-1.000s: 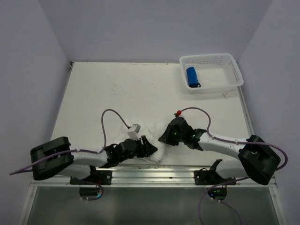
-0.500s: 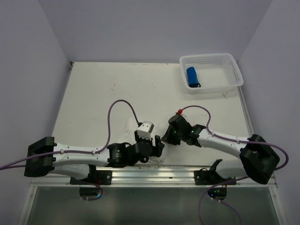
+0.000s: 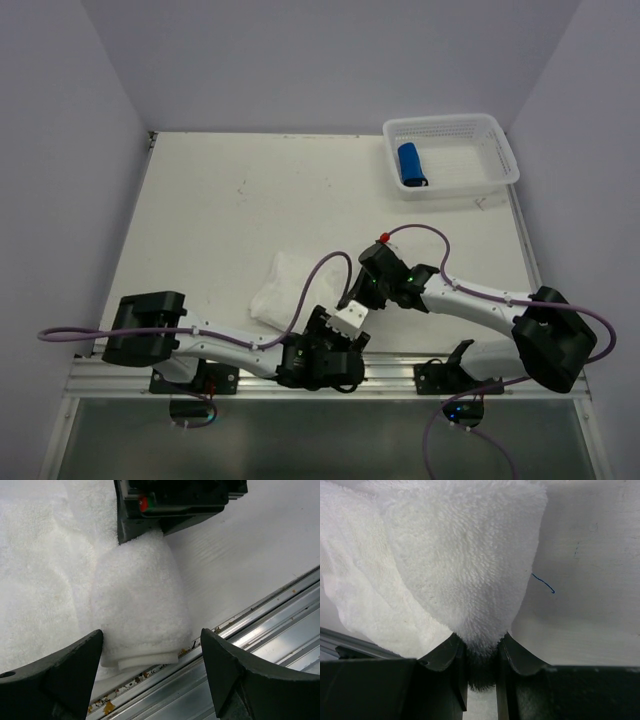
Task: Roll the towels
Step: Roll the towel
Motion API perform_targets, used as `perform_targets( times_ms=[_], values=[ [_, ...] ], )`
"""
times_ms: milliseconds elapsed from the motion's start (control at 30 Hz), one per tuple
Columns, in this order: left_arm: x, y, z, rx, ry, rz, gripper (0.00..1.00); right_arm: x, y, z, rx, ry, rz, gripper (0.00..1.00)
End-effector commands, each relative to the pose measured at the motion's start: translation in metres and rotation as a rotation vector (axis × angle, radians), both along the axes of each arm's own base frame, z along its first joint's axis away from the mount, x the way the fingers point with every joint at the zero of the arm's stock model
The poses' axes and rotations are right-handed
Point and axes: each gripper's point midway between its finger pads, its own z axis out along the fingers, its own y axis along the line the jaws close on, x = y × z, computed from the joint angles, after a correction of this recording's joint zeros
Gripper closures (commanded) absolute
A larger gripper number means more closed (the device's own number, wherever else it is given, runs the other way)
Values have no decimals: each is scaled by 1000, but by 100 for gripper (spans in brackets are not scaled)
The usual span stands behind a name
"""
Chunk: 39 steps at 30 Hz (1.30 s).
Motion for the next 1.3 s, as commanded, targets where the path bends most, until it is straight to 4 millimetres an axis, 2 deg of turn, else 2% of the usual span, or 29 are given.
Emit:
perform_targets(
  times_ms=[0, 100, 300, 567, 733, 833, 1033, 1067, 1133, 1167, 1200, 1267],
  values=[
    [2, -9, 19, 3, -80, 41, 18, 2, 0, 4, -10, 8, -20, 78],
    [-1, -15, 20, 42, -118, 32, 16, 1, -1, 4, -11, 10, -18, 78],
    [-2, -20, 8, 121, -146, 4, 13, -1, -5, 5, -16, 8, -21, 78],
    [0, -18, -20, 240, -157, 14, 11, -3, -7, 8, -18, 8, -17, 78],
    [0, -18, -39, 267, -129, 13, 15, -5, -8, 7, -20, 11, -18, 78],
    [1, -16, -45, 276, -118, 14, 24, -6, -10, 5, -22, 15, -22, 78],
    [6, -8, -50, 271, -97, 44, 54, -7, -13, 4, -27, 11, -28, 76],
    [5, -7, -51, 272, -96, 44, 66, -6, -14, 4, -29, 11, -31, 74],
    [4, -6, -55, 270, -85, 46, 81, -5, -14, 2, -39, 12, -35, 70],
    [4, -3, -57, 265, -77, 55, 94, -3, -13, 1, -41, 10, -38, 68],
    [3, -2, -58, 261, -69, 59, 100, -2, -13, 1, -43, 10, -38, 67],
    [2, 4, -60, 243, -55, 77, 100, 1, -11, 2, -45, 8, -38, 61]
  ],
)
